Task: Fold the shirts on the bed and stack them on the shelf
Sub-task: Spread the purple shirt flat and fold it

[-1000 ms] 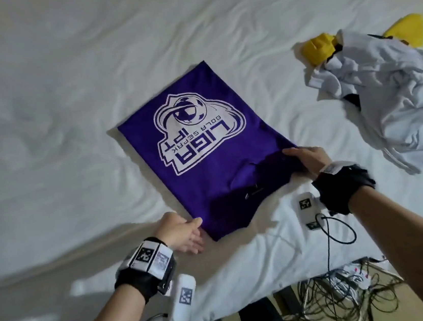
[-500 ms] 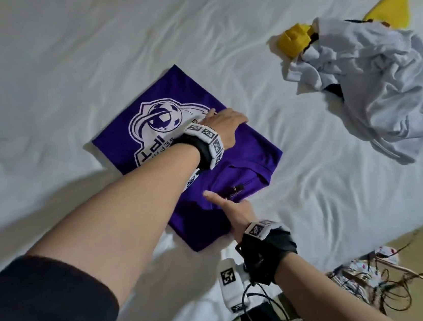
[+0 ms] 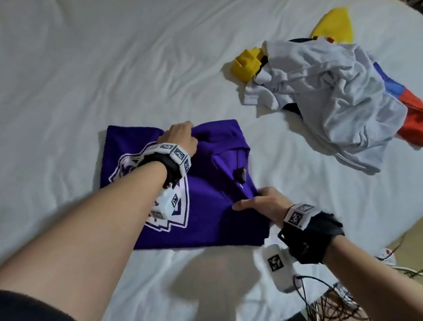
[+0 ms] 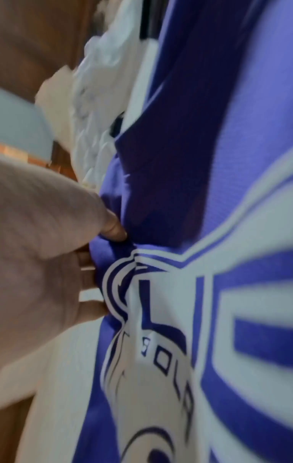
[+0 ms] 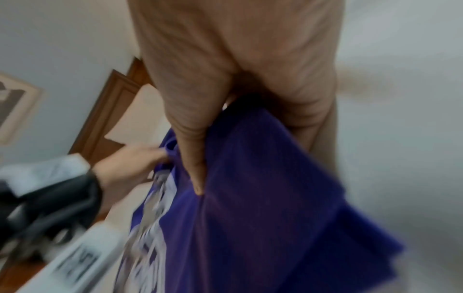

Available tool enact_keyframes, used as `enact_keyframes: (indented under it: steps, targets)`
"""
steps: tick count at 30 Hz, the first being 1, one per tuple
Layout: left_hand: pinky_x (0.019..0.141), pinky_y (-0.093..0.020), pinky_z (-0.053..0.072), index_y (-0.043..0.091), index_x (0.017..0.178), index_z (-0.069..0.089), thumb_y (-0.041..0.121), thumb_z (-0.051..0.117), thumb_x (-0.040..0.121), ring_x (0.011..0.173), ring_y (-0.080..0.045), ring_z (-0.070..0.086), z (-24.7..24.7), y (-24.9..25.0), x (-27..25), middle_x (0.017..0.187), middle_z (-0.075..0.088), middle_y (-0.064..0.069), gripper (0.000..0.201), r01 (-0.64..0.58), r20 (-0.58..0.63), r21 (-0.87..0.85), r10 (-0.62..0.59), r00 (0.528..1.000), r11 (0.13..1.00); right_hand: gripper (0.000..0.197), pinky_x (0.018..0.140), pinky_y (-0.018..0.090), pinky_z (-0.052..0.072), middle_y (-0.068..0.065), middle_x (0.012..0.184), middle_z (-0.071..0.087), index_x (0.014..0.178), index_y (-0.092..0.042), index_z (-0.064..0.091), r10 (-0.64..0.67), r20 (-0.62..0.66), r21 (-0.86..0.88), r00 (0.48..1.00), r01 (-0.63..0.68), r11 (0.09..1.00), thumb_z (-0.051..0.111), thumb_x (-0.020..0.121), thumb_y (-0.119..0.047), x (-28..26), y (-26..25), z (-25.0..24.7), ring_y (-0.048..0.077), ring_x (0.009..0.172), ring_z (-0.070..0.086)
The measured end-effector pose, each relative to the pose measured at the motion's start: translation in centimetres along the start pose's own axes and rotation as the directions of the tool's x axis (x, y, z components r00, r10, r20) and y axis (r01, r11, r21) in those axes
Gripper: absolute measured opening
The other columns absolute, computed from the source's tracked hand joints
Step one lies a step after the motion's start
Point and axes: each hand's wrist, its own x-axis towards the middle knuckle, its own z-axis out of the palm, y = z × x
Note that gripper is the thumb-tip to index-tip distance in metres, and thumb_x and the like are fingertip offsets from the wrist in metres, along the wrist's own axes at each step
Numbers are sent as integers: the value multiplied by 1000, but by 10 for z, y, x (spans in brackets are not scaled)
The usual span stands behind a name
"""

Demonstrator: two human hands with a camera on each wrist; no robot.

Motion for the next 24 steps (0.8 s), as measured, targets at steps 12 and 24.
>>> enact_keyframes:
  steps: [12, 24]
  targets:
    - [96, -38, 43, 17, 121, 61, 39, 48, 90, 112, -36, 56, -12, -30, 16, 123, 63, -16, 40, 278, 11, -219, -283, 959, 935, 27, 53, 23, 50, 8, 69, 64, 80, -8, 63, 131, -539, 609, 832, 278, 743, 79, 74, -30, 36, 0, -88, 13, 52, 58]
    - [69, -31, 40, 12, 81, 68, 41, 58, 68, 82, -35, 57, -12, -91, -9, 86, 66, -11, 34, 374, 92, -234, -362, 927, 897, 36, 93, 45, 53, 6, 105, 72, 107, -13, 66, 59, -79, 693, 995, 12, 721, 79, 73, -11, 11, 28, 112, 27, 99, 68]
